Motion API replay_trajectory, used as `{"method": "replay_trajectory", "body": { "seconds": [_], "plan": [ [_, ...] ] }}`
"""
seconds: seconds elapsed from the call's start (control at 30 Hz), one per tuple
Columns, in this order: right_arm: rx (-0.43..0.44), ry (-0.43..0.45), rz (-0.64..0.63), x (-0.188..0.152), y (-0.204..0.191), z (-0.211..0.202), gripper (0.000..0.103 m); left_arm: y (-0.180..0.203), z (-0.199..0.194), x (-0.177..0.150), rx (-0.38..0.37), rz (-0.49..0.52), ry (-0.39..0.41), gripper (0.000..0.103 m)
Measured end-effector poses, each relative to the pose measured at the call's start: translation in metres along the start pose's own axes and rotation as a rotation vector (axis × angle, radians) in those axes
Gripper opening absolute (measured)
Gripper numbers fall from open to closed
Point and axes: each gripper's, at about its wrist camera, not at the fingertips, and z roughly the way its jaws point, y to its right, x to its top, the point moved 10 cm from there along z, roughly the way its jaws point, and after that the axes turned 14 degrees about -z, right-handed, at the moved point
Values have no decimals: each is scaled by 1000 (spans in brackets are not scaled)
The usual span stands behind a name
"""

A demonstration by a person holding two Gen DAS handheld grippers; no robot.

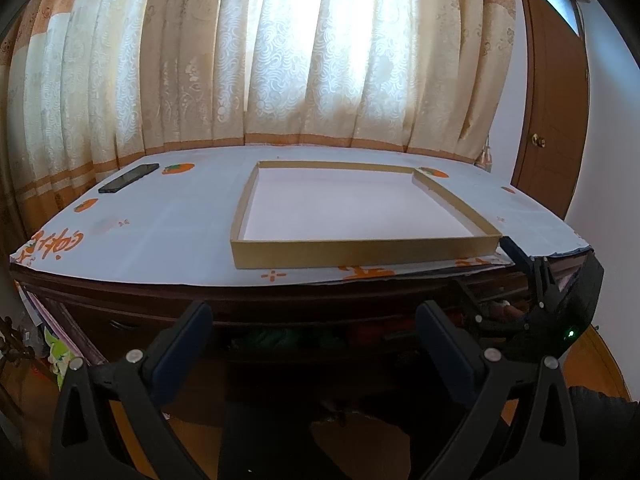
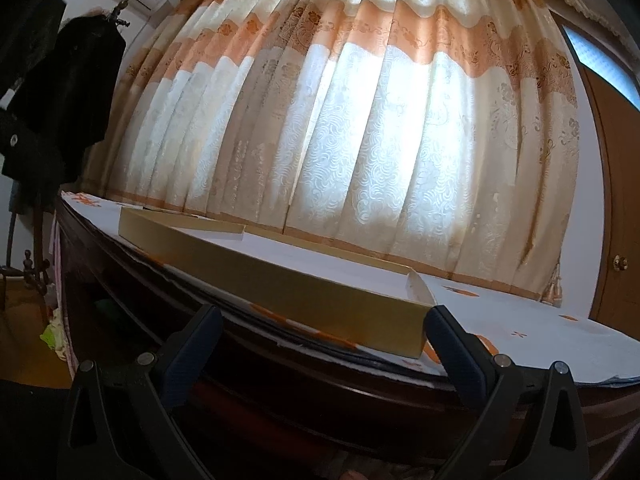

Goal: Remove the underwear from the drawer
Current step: 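Lower both tools toward the open drawer of clothes below the table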

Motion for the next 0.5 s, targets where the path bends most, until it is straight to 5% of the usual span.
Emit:
{"method": "replay_trajectory", "body": {
  "seconds": [0.5],
  "plan": [
    [-14, -63, 5, -12, 13, -7, 103, -1, 1, 1, 1, -9, -9, 103]
  ]
}}
